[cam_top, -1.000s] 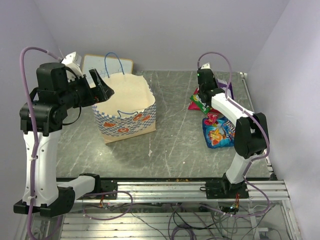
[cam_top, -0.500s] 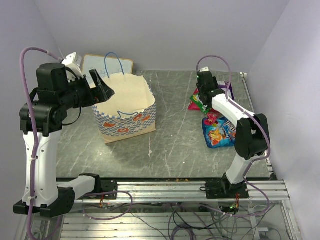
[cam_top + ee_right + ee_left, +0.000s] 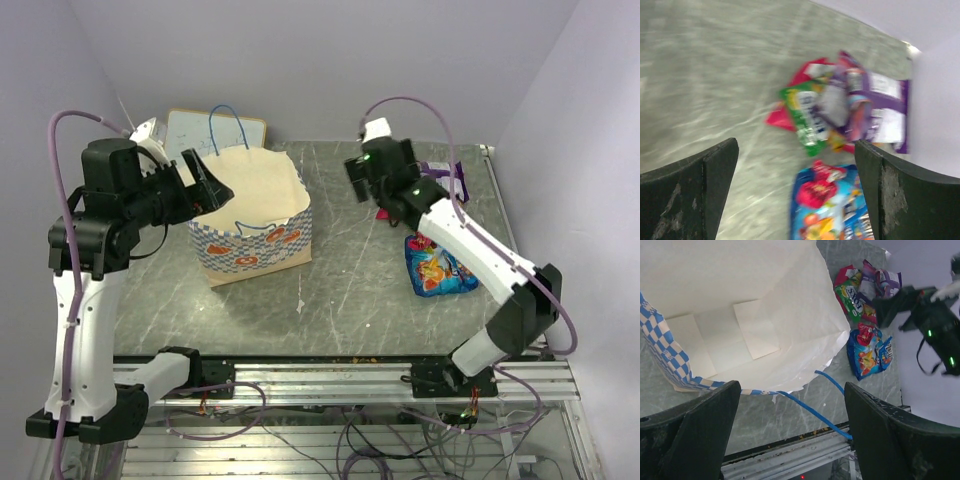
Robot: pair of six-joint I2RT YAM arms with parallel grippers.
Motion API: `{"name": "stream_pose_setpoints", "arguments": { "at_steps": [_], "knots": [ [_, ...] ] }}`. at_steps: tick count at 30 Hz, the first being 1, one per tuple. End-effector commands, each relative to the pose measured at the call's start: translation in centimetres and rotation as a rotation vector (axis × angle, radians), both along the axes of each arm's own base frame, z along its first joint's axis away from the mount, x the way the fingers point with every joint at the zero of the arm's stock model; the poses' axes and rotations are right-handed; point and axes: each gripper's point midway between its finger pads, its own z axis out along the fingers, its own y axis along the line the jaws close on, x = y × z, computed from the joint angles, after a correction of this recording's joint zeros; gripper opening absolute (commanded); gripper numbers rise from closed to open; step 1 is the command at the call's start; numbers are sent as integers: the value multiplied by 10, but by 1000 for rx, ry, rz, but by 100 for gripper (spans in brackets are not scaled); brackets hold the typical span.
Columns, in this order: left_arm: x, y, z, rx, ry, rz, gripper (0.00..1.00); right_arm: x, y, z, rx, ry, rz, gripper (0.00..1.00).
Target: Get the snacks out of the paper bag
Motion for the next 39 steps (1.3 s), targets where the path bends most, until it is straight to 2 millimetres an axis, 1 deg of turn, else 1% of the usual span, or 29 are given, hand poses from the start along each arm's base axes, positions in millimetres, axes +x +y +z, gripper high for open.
{"name": "stream_pose_setpoints", "arguments": {
  "at_steps": [1, 3, 4, 6, 8, 12, 14, 17, 20, 22, 24, 26, 28, 31, 35, 39],
  "knots": [
    [13, -8, 7, -56, -29, -17, 95, -66, 65, 59, 223, -57, 112, 100],
    [20, -9, 8, -61, -27, -7, 95, -90, 77, 81, 372, -52, 168, 100],
    [24, -9, 9, -65, -29, -6, 94, -100, 78, 91, 450, -51, 179, 100],
    [31, -10, 15, -70, -42, 1, 94, -122, 74, 113, 579, -65, 197, 100],
    [36, -9, 22, -70, -57, 7, 94, -142, 62, 137, 665, -104, 218, 100],
    [39, -3, 47, -53, -127, 31, 94, -179, 20, 195, 759, -259, 239, 100],
    [35, 1, 64, -45, -183, 50, 95, -195, -6, 225, 794, -351, 220, 100],
    [24, 9, 93, -40, -288, 84, 98, -214, -42, 259, 828, -450, 165, 100],
    [9, 20, 116, -43, -389, 133, 99, -222, -66, 268, 871, -491, 68, 100],
    [-2, 30, 129, -45, -451, 184, 99, -224, -71, 268, 901, -504, 49, 100],
    [-18, 39, 144, -47, -526, 223, 99, -226, -73, 268, 937, -516, 37, 100],
    [-26, 46, 150, -37, -559, 258, 99, -223, -76, 265, 955, -523, 1, 100],
    [-30, 52, 153, -26, -570, 286, 99, -219, -78, 258, 958, -513, -53, 100],
    [-29, 53, 153, -13, -561, 286, 99, -210, -80, 245, 915, -484, -134, 100],
    [-27, 49, 152, -11, -550, 265, 100, -201, -75, 244, 876, -467, -152, 100],
    [-25, 49, 149, -6, -544, 265, 100, -200, -71, 245, 885, -474, -128, 100]
  ]
}}
